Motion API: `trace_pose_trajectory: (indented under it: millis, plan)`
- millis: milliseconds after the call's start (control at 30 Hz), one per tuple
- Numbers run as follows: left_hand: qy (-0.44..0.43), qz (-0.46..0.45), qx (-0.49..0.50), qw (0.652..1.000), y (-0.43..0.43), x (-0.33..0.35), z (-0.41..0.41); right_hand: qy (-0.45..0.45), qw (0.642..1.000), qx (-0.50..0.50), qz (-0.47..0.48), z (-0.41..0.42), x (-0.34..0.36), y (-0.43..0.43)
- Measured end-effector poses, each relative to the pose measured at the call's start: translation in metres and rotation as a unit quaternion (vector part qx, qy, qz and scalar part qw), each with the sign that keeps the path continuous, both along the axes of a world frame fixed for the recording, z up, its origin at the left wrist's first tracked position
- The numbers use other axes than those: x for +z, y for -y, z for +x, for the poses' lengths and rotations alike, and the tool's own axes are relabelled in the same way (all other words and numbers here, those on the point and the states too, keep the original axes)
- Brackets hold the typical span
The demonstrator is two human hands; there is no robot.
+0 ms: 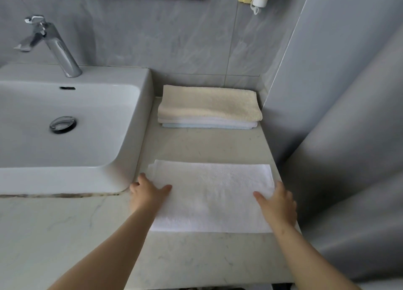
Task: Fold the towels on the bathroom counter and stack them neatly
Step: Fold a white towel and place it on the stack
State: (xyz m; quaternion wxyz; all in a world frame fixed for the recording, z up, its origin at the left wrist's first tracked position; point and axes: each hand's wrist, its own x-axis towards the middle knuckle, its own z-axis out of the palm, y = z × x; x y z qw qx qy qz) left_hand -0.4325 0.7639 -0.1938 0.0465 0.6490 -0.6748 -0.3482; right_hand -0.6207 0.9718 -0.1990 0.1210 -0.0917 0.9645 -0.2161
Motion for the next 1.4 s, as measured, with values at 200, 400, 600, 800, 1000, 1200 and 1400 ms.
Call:
trace_pose_trajectory:
  millis: [200, 400, 600, 800, 1000, 1200, 1400]
  plan:
    - [-0.114, 0.098, 0.041, 0.988, 0.018, 0.008, -0.004, 0.141, 0.983, -0.056, -0.1, -0.019, 0.0, 0.002]
    - [-0.248, 0.205, 0.115, 0.94, 0.032, 0.019, -0.006, 0.205, 0.949, -0.11, -0.211, -0.03, 0.006, 0.009]
    - [-0.278, 0.249, 0.085, 0.924, 0.045, 0.042, -0.018, 0.215, 0.936, -0.094, -0.262, -0.044, 0.023, 0.023]
    - [-0.286, 0.21, 0.06, 0.933, 0.072, 0.078, -0.042, 0.185, 0.928, -0.087, -0.311, -0.067, 0.049, 0.051]
    - [-0.293, 0.15, 0.029, 0.944, 0.103, 0.117, -0.06, 0.152, 0.925, -0.064, -0.342, -0.095, 0.082, 0.077]
    - [-0.288, 0.121, -0.001, 0.95, 0.111, 0.124, -0.067, 0.143, 0.924, -0.052, -0.35, -0.104, 0.092, 0.088]
    - [-0.249, 0.134, -0.007, 0.959, 0.103, 0.106, -0.066, 0.155, 0.931, -0.055, -0.326, -0.1, 0.08, 0.081]
